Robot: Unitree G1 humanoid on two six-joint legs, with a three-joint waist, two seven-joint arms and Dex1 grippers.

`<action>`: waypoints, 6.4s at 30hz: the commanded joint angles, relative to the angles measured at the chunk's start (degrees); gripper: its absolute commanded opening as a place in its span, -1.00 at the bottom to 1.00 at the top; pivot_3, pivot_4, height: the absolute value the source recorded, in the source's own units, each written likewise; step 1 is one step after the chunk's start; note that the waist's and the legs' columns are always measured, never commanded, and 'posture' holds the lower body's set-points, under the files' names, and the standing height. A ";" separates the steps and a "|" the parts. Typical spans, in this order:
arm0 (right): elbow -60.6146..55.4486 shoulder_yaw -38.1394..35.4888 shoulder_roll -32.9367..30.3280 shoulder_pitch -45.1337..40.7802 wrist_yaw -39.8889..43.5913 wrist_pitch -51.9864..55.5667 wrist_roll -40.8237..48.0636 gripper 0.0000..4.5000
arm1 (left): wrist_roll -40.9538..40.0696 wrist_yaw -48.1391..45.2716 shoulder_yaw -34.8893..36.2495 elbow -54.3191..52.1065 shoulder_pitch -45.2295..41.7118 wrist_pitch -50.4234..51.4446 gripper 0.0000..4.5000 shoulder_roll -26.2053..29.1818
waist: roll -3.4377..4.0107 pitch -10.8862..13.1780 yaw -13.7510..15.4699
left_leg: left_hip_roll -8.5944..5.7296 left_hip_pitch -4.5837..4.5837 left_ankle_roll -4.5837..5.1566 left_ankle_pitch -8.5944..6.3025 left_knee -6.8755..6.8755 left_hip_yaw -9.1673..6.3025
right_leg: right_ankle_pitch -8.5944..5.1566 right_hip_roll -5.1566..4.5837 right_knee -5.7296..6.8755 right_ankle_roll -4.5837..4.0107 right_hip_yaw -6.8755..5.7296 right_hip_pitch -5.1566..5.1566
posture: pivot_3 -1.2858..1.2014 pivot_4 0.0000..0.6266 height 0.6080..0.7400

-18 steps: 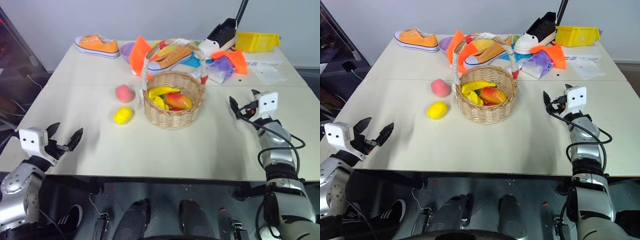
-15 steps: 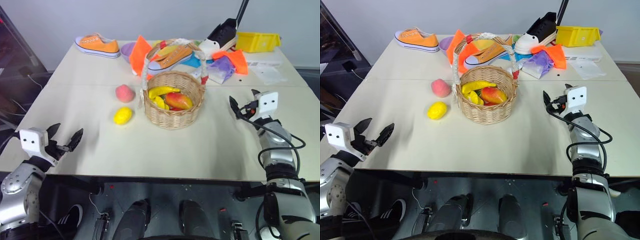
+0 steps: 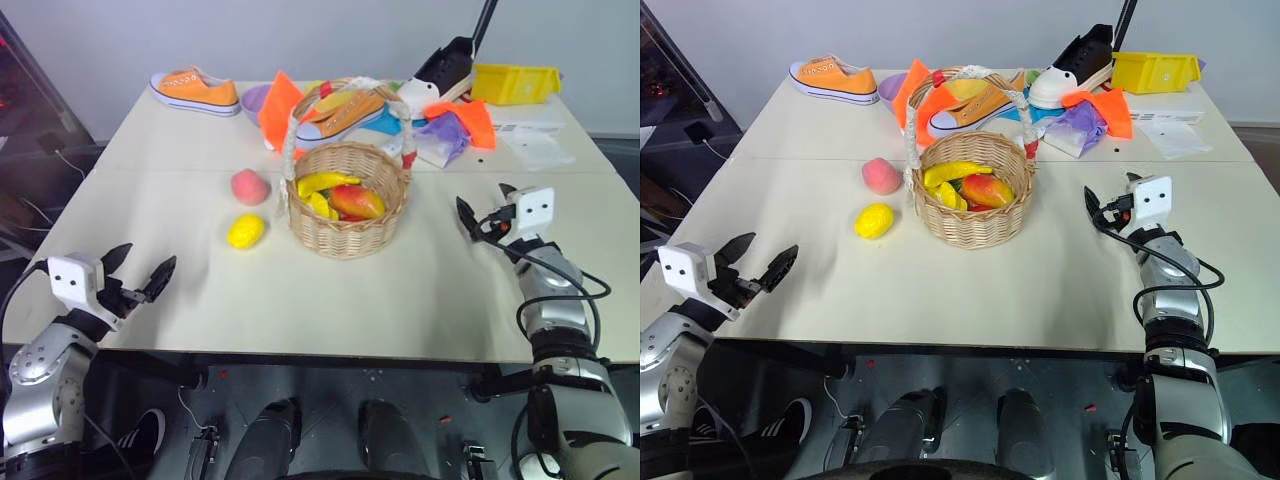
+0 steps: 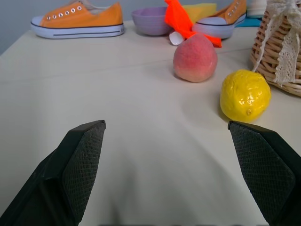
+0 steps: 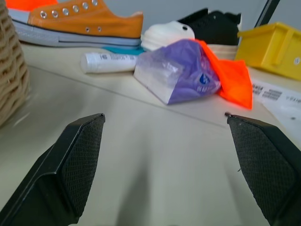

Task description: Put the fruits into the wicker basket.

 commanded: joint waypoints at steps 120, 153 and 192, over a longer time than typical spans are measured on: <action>-69.19 8.06 -10.84 22.90 16.93 29.84 11.02 1.00 | 6.78 12.30 -28.89 6.02 -52.03 27.31 0.98 -23.13 | -0.51 0.19 1.64 | -0.06 -0.12 0.04 -0.02 0.19 -0.02 | -0.02 -0.03 -0.03 0.13 -0.14 0.04 | 0.03 -0.52 1.00; -62.01 12.31 -6.10 15.70 19.46 29.07 11.12 1.00 | 4.37 15.81 -9.33 -6.36 -24.70 27.22 0.98 -2.06 | -0.46 0.15 1.61 | -0.03 -0.07 0.02 -0.01 0.15 -0.06 | 0.00 -0.04 -0.01 0.09 -0.10 0.03 | 0.03 -0.52 1.00; -67.93 11.57 -5.50 18.49 15.29 31.88 10.36 1.00 | 23.53 16.30 -21.15 75.76 -69.31 -2.93 0.98 -11.38 | -0.68 0.18 0.36 | -0.10 -0.10 0.02 0.01 0.20 -0.07 | 0.07 -0.01 0.05 0.26 -0.19 0.04 | 0.03 -0.52 1.00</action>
